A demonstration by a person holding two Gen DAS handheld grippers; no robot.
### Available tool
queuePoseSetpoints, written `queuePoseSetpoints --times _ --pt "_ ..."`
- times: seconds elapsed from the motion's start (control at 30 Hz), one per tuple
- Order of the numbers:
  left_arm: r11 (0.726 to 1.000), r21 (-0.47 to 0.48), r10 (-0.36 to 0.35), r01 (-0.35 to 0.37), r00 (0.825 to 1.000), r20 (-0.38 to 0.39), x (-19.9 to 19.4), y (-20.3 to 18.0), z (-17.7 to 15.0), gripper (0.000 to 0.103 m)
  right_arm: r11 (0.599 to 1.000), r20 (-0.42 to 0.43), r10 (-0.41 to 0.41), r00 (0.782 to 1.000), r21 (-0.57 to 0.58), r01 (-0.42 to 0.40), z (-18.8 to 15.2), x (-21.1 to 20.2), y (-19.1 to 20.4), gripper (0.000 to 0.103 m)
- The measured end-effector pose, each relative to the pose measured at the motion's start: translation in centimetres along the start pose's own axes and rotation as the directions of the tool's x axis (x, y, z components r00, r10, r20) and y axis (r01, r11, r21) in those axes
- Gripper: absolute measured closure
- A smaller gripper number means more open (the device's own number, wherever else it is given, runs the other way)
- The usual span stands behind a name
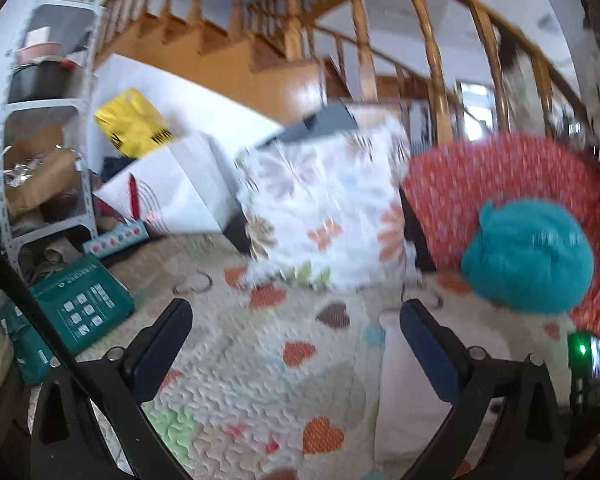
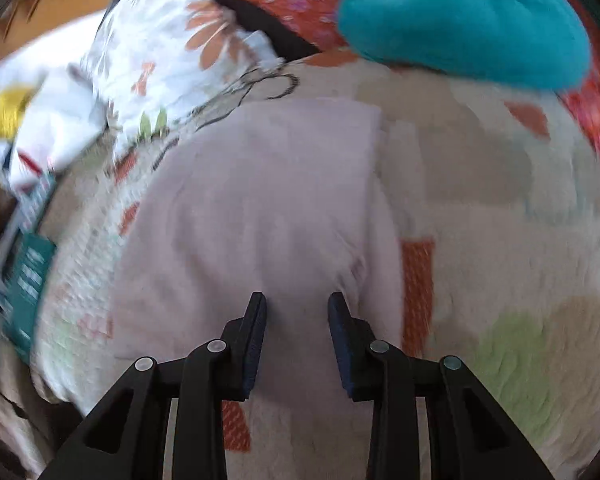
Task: Fold small clothes
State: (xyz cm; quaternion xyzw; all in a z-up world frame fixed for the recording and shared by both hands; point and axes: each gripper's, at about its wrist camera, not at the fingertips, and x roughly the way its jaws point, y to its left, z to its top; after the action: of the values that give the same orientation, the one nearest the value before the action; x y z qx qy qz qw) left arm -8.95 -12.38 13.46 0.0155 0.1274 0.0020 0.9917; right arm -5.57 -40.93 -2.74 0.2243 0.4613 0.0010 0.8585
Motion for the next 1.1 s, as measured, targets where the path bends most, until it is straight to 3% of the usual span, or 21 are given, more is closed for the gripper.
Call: queuePoseSetpoints --times 0.1,0.2,0.3,0.47,0.67,0.83,1.1 --pt "0.997 -0.064 -0.040 0.040 0.999 0.004 -0.7 0.8 0.3 0.000 0.999 0.033 -0.037 0.999 0.019 0.037 -1.3 -1.5 -0.7 0.067" --pt "0.992 -0.056 -0.121 0.115 0.986 -0.115 0.0 0.1 -0.1 0.000 0.995 0.098 -0.092 0.991 0.035 0.089 -3.0 -3.3 -1.2 0.052" --pt "0.993 0.012 -0.110 0.116 0.970 -0.218 0.7 -1.7 -1.8 0.000 0.991 0.152 -0.131 0.980 0.058 0.124 -3.9 -5.0 -1.9 0.050" --pt "0.993 0.022 -0.098 0.114 0.922 -0.374 1.5 -3.0 -5.7 0.000 0.973 0.235 -0.232 0.944 0.047 0.227 -4.0 -6.5 -2.0 0.037" --pt "0.995 0.032 -0.067 0.098 0.848 -0.527 3.1 -3.6 -9.3 0.000 0.969 0.228 -0.234 0.945 -0.025 0.245 -4.5 -5.8 -0.7 0.036" --pt "0.995 0.053 -0.039 0.084 0.820 -0.571 3.7 -3.5 -10.5 0.000 0.941 0.267 -0.269 0.925 -0.133 0.312 -5.3 -5.2 1.6 0.032" --pt "0.993 0.082 -0.016 0.084 0.791 -0.611 4.4 -3.6 -11.8 0.000 0.911 0.260 -0.279 0.924 -0.232 0.340 -6.2 -3.7 3.6 0.030"
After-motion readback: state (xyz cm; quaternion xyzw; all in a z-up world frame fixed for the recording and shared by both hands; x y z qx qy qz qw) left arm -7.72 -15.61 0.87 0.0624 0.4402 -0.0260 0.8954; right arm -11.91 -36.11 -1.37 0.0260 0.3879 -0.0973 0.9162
